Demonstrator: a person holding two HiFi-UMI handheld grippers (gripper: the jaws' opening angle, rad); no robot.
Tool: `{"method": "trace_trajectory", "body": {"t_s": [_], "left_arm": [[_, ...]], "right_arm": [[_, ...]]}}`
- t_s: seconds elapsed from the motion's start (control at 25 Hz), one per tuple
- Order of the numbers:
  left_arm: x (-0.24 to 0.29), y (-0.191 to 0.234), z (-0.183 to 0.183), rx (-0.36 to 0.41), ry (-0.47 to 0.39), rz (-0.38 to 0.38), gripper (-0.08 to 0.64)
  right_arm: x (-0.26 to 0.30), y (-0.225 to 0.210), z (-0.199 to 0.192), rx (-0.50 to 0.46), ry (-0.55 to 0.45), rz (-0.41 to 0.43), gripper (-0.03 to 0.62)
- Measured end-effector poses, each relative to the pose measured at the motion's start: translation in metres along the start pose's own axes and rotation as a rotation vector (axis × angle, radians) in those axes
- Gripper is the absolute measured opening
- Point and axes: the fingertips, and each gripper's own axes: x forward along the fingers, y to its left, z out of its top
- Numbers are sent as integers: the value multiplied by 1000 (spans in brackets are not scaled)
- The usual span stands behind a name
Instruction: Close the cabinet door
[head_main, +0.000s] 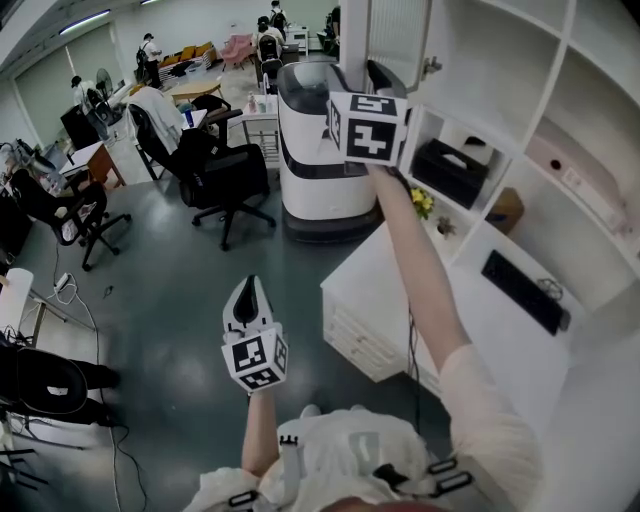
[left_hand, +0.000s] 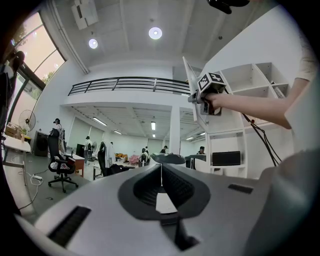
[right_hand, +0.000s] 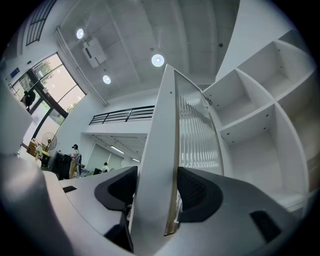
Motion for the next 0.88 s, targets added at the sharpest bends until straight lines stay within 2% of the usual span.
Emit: {"method": "trace_trajectory", "body": {"t_s": [0.4,0.88], "left_arm": [[-3,2,2,5,4,5,6],[12,-39,0,6,11,-99,6]], "right_arm": [[-9,-5,3,12,6,8,239],[-40,-26,7,72,8,68,216]]}}
